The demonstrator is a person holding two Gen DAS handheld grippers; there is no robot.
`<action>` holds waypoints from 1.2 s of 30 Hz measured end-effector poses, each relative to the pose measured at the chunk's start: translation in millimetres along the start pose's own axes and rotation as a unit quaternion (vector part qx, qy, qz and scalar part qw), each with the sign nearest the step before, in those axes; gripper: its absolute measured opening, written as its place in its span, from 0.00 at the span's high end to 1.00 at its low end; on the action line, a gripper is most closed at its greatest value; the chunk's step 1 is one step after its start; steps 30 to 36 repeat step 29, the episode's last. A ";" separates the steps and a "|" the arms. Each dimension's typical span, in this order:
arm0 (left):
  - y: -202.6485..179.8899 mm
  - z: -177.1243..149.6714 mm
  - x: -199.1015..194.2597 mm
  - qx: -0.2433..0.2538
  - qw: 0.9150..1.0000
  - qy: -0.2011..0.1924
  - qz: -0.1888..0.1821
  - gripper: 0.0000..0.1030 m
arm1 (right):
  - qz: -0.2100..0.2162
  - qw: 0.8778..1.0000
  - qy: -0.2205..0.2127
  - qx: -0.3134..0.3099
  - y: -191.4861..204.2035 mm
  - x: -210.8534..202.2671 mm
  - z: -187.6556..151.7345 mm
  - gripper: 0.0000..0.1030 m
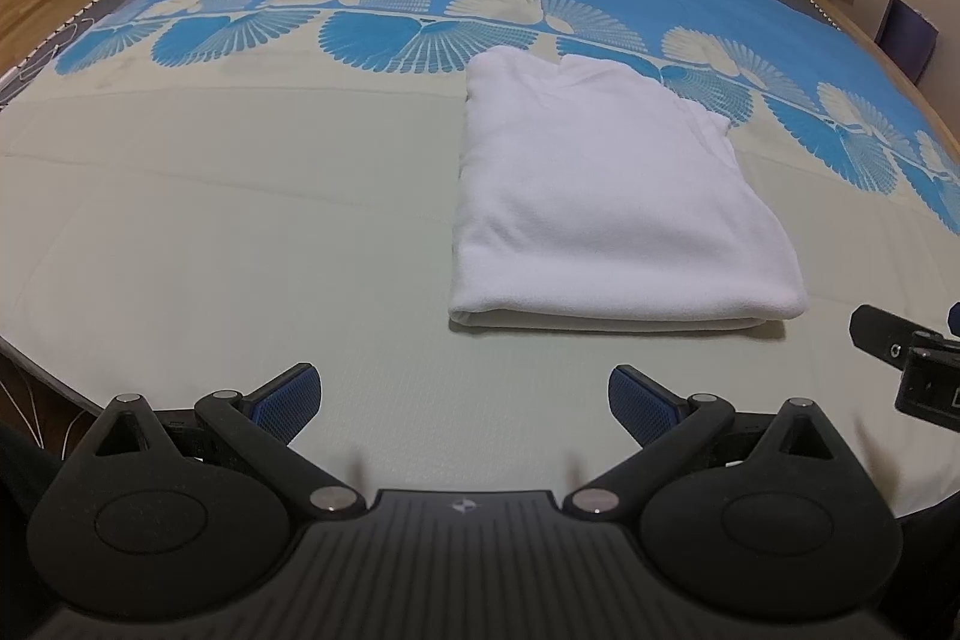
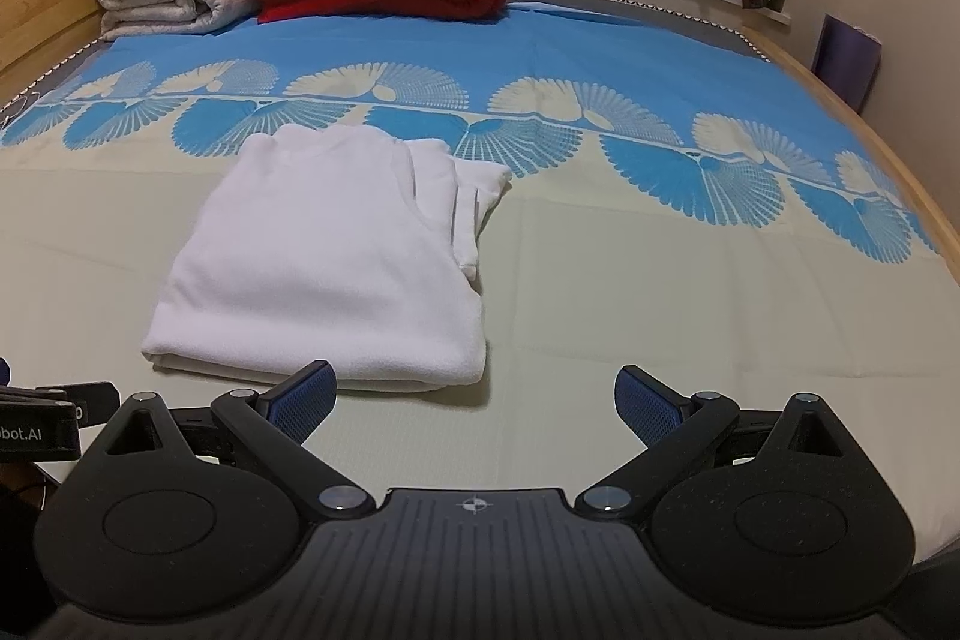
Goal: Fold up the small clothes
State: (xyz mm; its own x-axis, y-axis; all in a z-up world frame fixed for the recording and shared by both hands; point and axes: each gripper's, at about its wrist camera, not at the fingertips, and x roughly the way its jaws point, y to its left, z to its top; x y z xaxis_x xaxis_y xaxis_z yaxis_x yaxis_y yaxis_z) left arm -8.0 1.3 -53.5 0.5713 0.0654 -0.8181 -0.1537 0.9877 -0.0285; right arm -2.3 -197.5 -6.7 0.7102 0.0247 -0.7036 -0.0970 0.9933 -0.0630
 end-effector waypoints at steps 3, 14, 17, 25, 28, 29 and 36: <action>0.1 0.0 0.0 -0.003 1.000 0.000 0.001 0.01 | 0.001 1.000 0.002 -0.003 1.5 1.0 0.2 0.04; 0.6 0.5 -0.3 -0.005 1.000 0.000 -0.006 0.01 | 0.000 1.000 0.001 -0.005 2.0 0.2 0.6 0.04; 1.4 0.5 -0.6 -0.003 1.000 -0.002 -0.007 0.01 | 0.001 1.000 0.000 -0.006 2.3 0.3 0.5 0.04; 1.7 0.7 -0.6 -0.003 1.000 -0.003 -0.009 0.01 | 0.001 1.000 0.000 -0.006 3.4 0.7 0.4 0.04; 1.7 1.0 -0.6 -0.003 1.000 -0.003 -0.008 0.01 | 0.001 1.000 0.001 -0.006 3.3 0.9 0.2 0.04; 1.7 1.0 -0.7 -0.003 1.000 -0.003 -0.008 0.01 | 0.001 1.000 0.001 -0.006 3.5 0.8 0.1 0.04; 1.7 1.0 -0.7 -0.003 1.000 -0.003 -0.008 0.01 | 0.001 1.000 0.001 -0.006 3.5 0.8 0.1 0.04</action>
